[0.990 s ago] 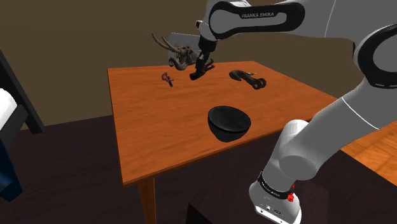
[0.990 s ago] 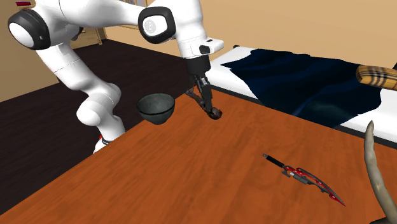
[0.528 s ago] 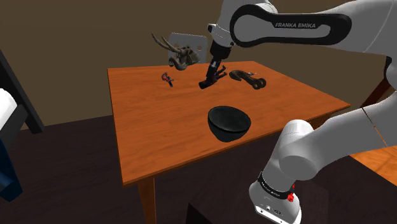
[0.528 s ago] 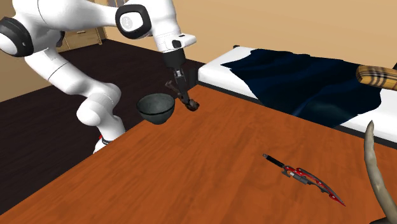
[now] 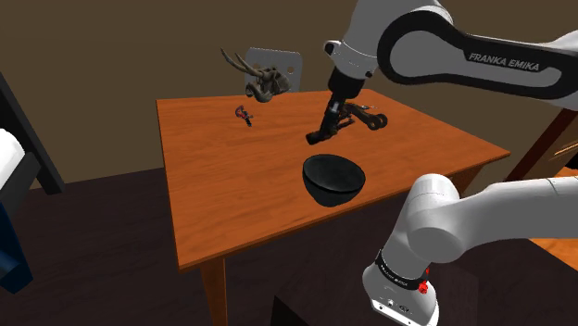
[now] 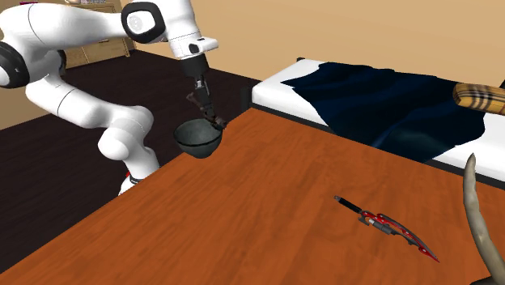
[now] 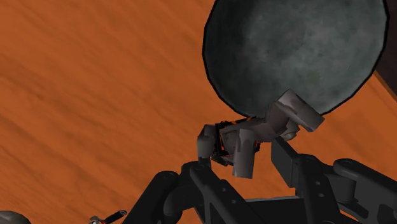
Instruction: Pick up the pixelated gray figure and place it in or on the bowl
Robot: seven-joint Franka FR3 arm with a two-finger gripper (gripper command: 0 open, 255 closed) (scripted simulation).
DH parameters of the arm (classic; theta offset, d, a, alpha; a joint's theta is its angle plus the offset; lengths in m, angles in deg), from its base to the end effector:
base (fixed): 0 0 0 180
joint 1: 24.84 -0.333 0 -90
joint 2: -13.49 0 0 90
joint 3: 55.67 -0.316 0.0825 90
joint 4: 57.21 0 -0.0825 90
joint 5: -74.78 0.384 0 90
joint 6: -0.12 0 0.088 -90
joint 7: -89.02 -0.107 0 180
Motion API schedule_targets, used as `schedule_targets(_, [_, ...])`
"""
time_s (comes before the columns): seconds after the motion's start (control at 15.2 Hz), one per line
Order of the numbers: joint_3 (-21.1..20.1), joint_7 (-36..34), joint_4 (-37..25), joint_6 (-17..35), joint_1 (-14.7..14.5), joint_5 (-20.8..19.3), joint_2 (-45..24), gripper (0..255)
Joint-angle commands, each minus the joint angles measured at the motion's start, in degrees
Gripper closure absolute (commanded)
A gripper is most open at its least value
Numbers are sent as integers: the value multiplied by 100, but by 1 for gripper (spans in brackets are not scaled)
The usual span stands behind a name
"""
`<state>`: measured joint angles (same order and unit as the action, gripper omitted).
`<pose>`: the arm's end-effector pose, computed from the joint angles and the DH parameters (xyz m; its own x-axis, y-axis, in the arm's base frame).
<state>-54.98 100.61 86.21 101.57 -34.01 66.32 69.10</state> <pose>0.2762 0.0270 0.5942 0.9076 0.3682 0.2016 0.3348 -0.9247 0.1814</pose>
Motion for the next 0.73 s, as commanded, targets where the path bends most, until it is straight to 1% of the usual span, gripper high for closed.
schedule_targets(0.0, [-220,-179,161,-269,-75,141,399,255])
schedule_targets(0.2, [-465,-362,316,-647,-180,323,907,255])
schedule_targets(0.66, [-477,-420,959,-250,-210,332,1148,255])
